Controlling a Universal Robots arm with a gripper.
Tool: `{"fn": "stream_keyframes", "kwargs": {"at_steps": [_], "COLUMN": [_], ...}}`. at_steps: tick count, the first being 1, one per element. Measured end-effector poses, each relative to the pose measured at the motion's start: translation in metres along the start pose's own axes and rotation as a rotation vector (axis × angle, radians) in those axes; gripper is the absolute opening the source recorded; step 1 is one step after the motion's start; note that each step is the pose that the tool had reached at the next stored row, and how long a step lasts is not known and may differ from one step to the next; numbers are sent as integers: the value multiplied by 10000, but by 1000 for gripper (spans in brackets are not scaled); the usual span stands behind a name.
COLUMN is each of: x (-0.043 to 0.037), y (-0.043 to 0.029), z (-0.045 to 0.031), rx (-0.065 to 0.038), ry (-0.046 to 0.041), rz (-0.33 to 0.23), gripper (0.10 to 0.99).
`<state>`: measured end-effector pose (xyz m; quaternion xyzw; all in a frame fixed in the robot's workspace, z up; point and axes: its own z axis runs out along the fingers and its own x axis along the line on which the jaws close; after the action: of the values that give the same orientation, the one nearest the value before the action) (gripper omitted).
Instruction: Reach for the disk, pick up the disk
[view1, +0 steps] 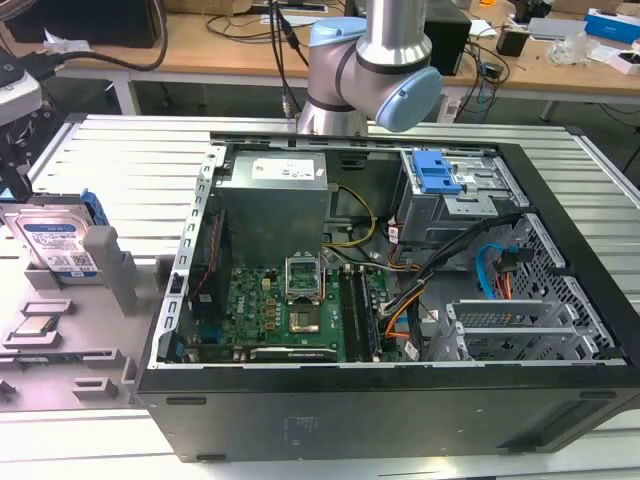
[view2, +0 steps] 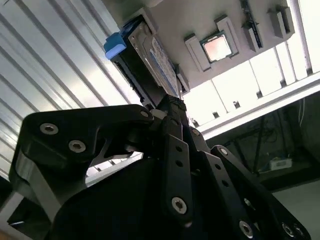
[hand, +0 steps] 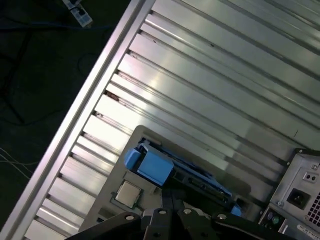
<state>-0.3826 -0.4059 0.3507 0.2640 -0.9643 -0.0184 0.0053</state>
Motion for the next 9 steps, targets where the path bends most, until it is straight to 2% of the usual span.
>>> {"fn": "stream_keyframes", "kwargs": {"at_steps": [9], "x": [0], "y": [0], "z": [0], "rx": [1], "ry": [67], "rz": [-1768], "gripper": [106]}}
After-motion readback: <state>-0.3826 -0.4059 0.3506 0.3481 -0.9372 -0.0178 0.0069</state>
